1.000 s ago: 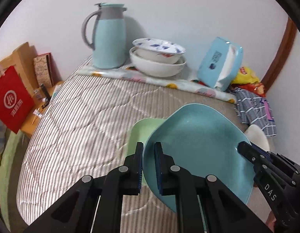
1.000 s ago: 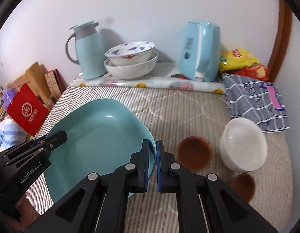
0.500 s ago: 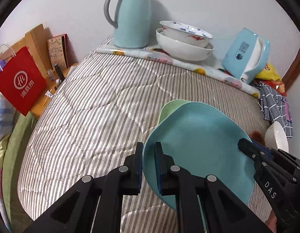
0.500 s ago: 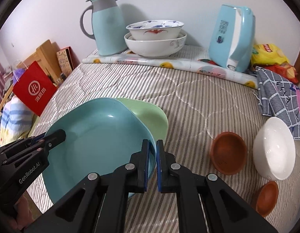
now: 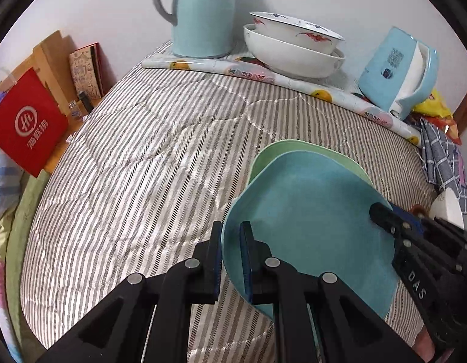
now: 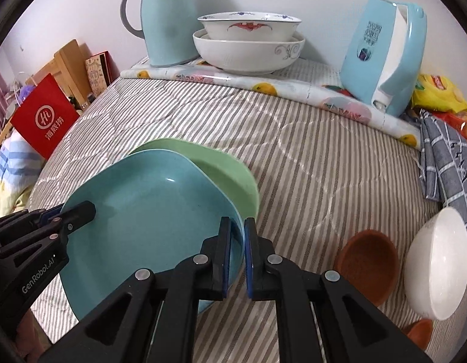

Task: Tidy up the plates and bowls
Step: 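Lower the light-blue plate onto the green plate and open both tools, then move both tools toward the brown clay bowls beside the white bowl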

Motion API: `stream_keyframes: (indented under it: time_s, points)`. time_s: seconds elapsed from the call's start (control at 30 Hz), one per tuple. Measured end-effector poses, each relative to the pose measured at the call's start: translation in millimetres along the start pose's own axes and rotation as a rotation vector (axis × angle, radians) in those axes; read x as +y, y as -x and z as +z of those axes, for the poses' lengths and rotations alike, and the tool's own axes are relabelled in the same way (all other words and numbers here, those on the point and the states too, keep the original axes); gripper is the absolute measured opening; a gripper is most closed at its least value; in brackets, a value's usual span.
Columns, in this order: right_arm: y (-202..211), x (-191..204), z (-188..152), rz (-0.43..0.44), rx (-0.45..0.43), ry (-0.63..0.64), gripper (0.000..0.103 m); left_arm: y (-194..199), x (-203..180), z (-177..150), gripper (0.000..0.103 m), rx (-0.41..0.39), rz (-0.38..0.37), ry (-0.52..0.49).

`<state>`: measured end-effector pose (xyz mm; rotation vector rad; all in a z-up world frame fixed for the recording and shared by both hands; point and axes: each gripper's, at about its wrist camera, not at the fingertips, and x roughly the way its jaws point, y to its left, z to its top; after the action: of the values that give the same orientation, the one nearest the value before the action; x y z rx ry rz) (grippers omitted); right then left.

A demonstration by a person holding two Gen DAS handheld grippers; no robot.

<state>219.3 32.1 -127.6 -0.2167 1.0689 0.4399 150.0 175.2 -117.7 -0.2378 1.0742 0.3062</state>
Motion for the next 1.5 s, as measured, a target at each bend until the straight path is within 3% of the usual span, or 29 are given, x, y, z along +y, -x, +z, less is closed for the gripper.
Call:
stream_keyframes:
  time_s: [0.33,0.43,0.6,0.77,1.23,1.4,1.5]
  points:
    - [-14,-11,18,0.006,-0.022,0.025,0.010,-4,0,4,0.013,-0.008,-0.055,-0.001]
    - [-16,-9,22,-0.007,-0.035,0.037,0.011,-2,0,8,0.022,-0.015,-0.065,0.004]
    - [-21,-2,26,-0.033,-0.038,0.065,0.015,0,-1,11,0.022,-0.020,-0.071,-0.006]
    - [-12,-5,25,-0.057,-0.066,0.048,0.045,1,-1,13,0.022,-0.021,-0.086,-0.014]
    - [43,-46,-6,-0.099,-0.107,-0.096,0.046,30,-25,10,0.022,-0.071,-0.146,-0.065]
    - [75,-71,-29,-0.169,-0.130,-0.146,0.046,45,-49,5,0.022,-0.093,-0.175,-0.110]
    - [93,-87,-44,-0.205,-0.149,-0.175,0.046,54,-64,2,0.034,-0.107,-0.194,-0.138]
